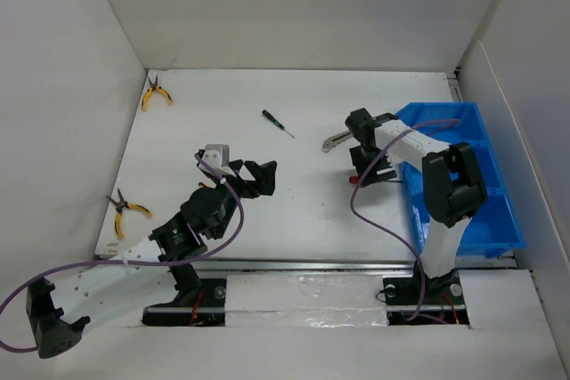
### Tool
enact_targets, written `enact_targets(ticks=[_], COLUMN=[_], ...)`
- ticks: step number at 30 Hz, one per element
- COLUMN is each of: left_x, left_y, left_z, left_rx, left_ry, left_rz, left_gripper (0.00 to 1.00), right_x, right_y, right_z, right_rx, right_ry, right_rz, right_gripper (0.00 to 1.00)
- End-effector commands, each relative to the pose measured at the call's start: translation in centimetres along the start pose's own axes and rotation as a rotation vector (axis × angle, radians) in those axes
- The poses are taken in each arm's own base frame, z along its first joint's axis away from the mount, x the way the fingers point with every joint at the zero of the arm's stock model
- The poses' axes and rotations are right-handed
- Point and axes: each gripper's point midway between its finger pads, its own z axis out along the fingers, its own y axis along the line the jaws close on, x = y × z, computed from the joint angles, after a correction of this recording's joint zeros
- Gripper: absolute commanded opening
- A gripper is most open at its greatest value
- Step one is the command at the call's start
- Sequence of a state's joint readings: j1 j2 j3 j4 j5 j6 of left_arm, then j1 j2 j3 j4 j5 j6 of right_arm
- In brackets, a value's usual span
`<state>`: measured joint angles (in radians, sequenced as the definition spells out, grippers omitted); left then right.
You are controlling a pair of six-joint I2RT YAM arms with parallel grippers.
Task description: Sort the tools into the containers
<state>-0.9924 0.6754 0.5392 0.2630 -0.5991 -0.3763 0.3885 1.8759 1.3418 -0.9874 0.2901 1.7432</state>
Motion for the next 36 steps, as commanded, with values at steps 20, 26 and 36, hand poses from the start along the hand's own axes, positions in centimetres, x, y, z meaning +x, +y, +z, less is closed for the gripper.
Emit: enact_targets(ticks=[20,26,36], left_x=[-2.7,-2.8,-2.7], left_y=[-0.9,-0.6,-0.1], left_z=[-0.3,-0.3,-0.3], left_rx=[0.023,0.006,-0.019], left_ry=[-0.063,-0.067,-0.068], left_rz=[-0.062,-0.060,-0.054], left_gripper=[0.99,0.99,0.99], right_x=[4.4,8.6,-6.7], right_y=[-1.5,2.4,6.6], right_z=[0.0,-10.2,-19.8], right_rx=[-0.003,-0.370,-0.565], right_ry=[0.102,0.155,-0.161], right_rz=[-0.133,-0.320,-0.035], right_gripper=[0.00,0.00,0.00])
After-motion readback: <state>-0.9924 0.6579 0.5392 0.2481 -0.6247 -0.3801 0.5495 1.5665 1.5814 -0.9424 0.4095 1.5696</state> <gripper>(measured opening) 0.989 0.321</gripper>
